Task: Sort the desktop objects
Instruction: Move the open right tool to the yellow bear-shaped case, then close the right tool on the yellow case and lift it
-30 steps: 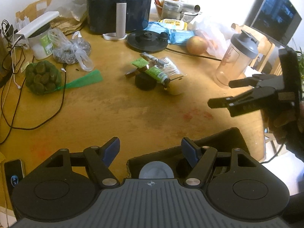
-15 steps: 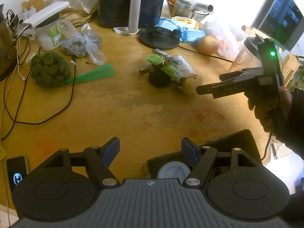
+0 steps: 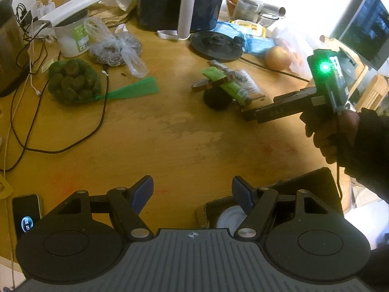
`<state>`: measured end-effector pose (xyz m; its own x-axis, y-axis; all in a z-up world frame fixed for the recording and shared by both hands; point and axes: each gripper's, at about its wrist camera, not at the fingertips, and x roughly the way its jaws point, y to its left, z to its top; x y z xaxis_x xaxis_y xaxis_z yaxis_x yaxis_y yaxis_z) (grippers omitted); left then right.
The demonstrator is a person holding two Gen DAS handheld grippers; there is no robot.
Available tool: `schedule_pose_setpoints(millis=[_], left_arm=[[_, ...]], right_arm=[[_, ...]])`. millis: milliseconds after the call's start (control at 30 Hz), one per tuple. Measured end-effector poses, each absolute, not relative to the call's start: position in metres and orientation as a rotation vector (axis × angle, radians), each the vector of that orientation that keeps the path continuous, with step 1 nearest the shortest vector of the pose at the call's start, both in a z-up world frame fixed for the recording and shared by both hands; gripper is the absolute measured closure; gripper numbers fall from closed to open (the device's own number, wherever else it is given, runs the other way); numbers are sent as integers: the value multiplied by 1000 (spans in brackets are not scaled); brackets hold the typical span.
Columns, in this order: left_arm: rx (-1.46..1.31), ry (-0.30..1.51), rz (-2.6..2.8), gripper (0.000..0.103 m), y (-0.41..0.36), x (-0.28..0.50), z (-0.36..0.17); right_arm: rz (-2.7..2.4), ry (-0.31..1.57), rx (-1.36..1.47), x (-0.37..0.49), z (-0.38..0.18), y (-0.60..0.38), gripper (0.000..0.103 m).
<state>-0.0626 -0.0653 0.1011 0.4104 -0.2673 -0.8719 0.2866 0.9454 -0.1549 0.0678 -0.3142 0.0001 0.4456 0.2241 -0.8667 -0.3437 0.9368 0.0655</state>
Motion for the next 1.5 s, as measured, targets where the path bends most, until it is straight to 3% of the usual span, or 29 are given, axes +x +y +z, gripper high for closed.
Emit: schedule_pose_setpoints(millis=[233, 567, 1267, 1500], left_arm=[[13, 1101, -323, 32, -60, -66, 101], [11, 1105, -311, 32, -57, -67, 101], [-19, 1056, -328, 32, -66, -79, 109], [18, 960, -340, 32, -70, -72, 119]], right_arm=[[313, 1064, -115, 78, -9, -310, 2], [309, 1076, -64, 81, -11, -307, 23], [327, 1070, -62, 54, 9, -326, 24], [330, 1038, -52, 29, 29, -340, 24]])
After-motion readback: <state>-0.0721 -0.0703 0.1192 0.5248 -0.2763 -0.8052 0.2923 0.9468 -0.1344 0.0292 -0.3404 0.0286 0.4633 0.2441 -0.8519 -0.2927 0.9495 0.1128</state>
